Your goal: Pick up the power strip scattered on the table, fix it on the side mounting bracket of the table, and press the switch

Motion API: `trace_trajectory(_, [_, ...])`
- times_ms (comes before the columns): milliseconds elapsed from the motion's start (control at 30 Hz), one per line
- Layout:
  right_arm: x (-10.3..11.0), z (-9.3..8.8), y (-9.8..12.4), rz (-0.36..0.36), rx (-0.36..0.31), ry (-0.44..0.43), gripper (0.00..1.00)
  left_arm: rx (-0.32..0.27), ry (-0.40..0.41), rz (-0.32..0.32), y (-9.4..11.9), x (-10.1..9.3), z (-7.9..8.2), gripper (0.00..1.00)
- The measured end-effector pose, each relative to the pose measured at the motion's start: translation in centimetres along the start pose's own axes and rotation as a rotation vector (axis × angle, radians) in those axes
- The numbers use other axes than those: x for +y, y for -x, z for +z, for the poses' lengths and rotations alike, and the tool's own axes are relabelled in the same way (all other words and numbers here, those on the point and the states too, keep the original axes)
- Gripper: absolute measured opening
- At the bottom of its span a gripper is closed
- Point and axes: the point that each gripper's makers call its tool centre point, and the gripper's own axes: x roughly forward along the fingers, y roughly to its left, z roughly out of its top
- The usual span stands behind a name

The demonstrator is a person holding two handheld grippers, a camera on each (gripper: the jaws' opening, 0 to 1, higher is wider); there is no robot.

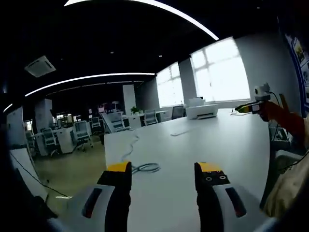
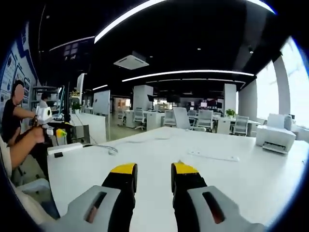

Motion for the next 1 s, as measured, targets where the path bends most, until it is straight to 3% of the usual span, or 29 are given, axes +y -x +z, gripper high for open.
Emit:
trace_trajectory(167, [-0.1, -0.1, 0.9, -0.01, -0.027, -0.017, 0.25, -0.014, 0.014, 0.047, 0.0, 0.3, -0.2, 0.59])
trace_trajectory(400, [-0.4, -0.7, 1.9, -0.034, -0.047, -0.016, 0.27, -0.031, 0.024, 0.067, -0.2, -0.3, -0.7, 0.62])
trace_trajectory(633, [-0.4, -1.4, 2.4, -0.048, -0.054, -0.016, 0.28, -0.02, 0.003, 0.066, -0.5, -1.1, -1.3, 0.64])
trace_trajectory(833, [-0.3, -1.3, 2.9, -0.057, -0.065, -0.016, 0.28, -0.051, 0.014, 0.046, -0.7, -1.5, -0.8, 0.71])
trace_trajectory(1000, [-0.4, -1.1, 3.1, -0.069, -0.073, -0.006, 0.28, -0.043, -0.001, 0.055, -0.8, -1.6, -0.9, 0.7])
